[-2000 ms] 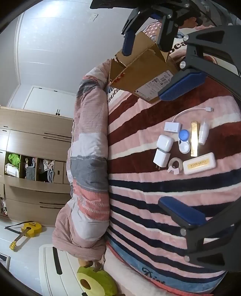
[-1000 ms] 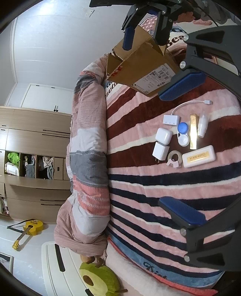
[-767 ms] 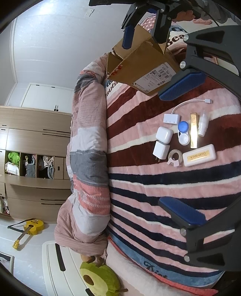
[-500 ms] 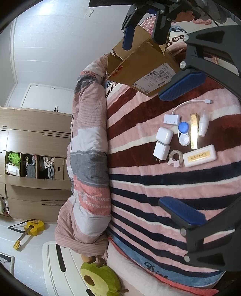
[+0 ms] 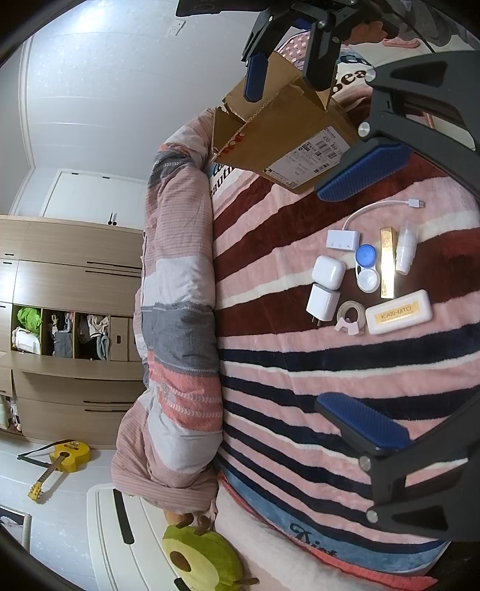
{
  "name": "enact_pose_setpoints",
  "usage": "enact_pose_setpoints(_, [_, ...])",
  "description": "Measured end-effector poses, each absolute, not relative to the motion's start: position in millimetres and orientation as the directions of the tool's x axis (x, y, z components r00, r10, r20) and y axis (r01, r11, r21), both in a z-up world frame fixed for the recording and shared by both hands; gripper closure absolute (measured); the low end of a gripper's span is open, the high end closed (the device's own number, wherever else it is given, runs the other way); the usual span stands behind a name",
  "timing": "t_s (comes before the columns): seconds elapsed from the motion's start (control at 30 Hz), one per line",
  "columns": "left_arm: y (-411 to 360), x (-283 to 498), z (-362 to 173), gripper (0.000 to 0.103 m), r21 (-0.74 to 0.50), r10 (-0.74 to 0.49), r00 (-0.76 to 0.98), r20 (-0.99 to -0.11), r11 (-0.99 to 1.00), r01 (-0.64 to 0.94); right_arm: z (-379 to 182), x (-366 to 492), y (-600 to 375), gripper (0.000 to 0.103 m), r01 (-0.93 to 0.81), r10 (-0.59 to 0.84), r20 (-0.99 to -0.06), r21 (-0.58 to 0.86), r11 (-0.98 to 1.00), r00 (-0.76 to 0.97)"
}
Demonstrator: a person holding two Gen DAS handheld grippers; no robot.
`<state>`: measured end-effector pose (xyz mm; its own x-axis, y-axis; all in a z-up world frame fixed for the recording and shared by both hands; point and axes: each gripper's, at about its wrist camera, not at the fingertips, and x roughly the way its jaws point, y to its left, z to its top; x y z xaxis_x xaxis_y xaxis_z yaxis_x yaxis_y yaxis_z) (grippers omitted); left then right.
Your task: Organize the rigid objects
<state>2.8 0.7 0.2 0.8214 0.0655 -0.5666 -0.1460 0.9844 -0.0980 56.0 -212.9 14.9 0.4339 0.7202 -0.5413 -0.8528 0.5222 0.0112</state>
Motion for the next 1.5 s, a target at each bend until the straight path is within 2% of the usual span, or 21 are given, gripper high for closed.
enact_pose_setpoints(0.67, [-5, 3, 1, 0.0, -0.096, 0.06, 0.824, -0.564, 0.986, -0.138, 15, 56, -213, 0.0, -0.852, 0.719, -0.542, 0.011, 0.523, 0.434])
enact_pose_setpoints(0.87, [1, 1, 0, 0.0, -0.119, 0.037, 0.834, -0.551, 0.985, -0.123, 15, 51, -210, 0.001, -0.838, 0.695, -0.546, -0.027, 0.544, 0.469])
enact_pose_setpoints(1.03, [21, -6, -3, 0.0, -0.132, 0.026, 0.844, -0.535, 0.985, -0.114, 25, 34, -194, 0.015, -0.841, 0.682, -0.54, -0.094, 0.534, 0.493])
enact_pose_setpoints(1.1, [33, -9, -7, 0.0, -0.135, 0.026, 0.844, -0.535, 0.984, -0.116, 27, 25, -179, 0.032, -0.851, 0.688, -0.539, -0.114, 0.513, 0.487])
enact_pose_setpoints(1.2, [51, -11, -16, 0.0, -0.134, 0.021, 0.838, -0.546, 0.985, -0.112, 18, 15, -153, 0.04, -0.878, 0.704, -0.559, -0.097, 0.469, 0.438])
enact_pose_setpoints(1.3, [67, -13, -30, 0.0, -0.125, 0.018, 0.831, -0.556, 0.986, -0.106, -11, 13, -127, 0.046, -0.903, 0.711, -0.606, -0.024, 0.43, 0.355])
enact_pose_setpoints(1.4, [80, -13, -46, 0.0, -0.115, 0.013, 0.817, -0.576, 0.989, -0.097, -52, 16, -104, 0.047, -0.896, 0.69, -0.665, 0.07, 0.439, 0.286])
enact_pose_setpoints(1.5, [92, -12, -63, 0.0, -0.12, -0.001, 0.806, -0.592, 0.989, -0.086, -90, 15, -89, 0.047, -0.867, 0.629, -0.716, 0.068, 0.494, 0.302])
